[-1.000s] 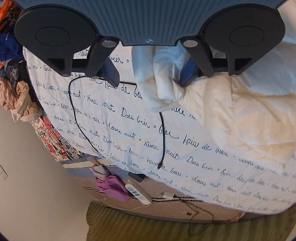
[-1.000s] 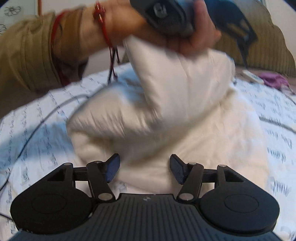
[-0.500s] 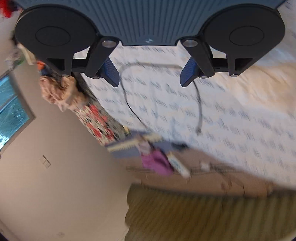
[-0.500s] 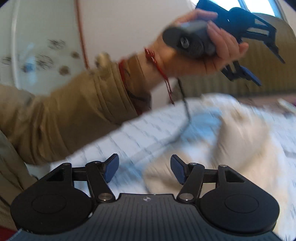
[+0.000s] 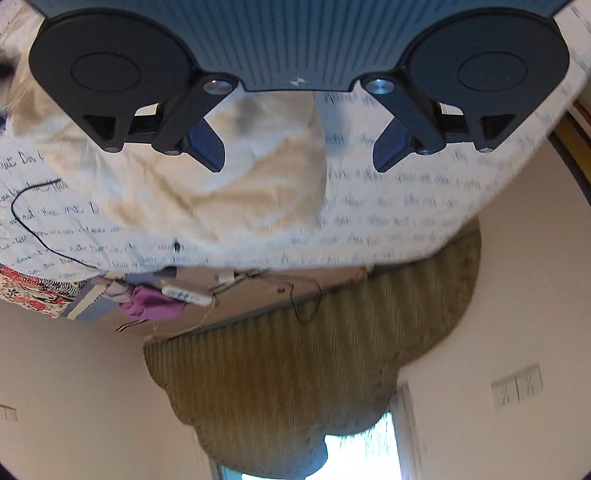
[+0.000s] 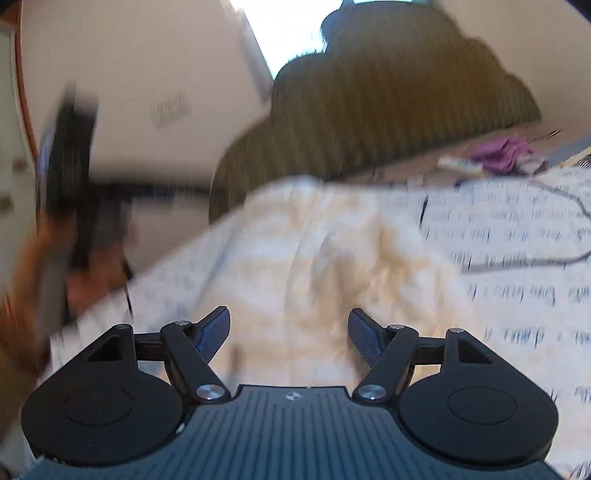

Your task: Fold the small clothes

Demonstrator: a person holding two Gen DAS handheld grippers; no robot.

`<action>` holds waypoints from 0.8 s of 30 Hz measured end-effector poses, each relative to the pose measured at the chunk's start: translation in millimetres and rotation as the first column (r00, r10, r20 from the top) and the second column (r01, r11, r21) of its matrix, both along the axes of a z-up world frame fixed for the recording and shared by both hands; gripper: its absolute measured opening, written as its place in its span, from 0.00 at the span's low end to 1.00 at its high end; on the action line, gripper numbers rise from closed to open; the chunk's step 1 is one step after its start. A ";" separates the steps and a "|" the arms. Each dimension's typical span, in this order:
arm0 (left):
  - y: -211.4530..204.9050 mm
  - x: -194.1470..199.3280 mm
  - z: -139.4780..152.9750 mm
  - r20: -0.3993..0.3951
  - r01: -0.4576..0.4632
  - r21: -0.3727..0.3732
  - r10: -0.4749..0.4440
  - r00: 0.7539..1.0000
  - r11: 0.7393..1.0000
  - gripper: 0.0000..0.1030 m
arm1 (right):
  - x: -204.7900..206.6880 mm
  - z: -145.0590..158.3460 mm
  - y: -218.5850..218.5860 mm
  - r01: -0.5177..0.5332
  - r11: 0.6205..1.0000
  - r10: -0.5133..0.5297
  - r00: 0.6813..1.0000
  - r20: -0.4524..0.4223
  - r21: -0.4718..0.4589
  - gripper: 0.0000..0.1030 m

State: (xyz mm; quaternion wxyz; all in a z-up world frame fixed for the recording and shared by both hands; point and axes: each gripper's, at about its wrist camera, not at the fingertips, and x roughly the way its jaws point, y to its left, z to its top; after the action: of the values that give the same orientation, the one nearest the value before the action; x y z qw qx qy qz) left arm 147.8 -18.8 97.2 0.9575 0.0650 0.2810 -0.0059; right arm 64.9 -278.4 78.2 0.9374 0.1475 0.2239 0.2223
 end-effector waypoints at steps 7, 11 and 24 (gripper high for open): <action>-8.6 -11.1 -18.8 0.006 0.013 -0.005 -0.013 1.000 1.000 0.85 | 88.7 -34.5 -9.6 -0.010 0.978 0.062 0.967 -0.247 0.208 0.38; -26.4 -10.9 -16.8 0.025 0.056 0.002 -0.056 0.998 0.998 0.86 | 61.3 -32.5 -7.8 0.018 0.987 0.009 0.986 -0.168 0.161 0.18; -57.9 -1.9 -61.6 -0.034 0.084 -0.029 -0.085 0.996 0.996 0.88 | 20.0 -24.8 -22.8 0.299 0.952 -0.300 0.954 -0.011 -0.060 0.39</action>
State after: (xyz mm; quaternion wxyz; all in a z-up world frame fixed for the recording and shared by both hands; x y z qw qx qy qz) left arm 145.8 -76.7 35.6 0.9521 0.0634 0.2947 -0.0516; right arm 84.9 -301.3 53.4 0.9618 0.1549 0.2147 0.0697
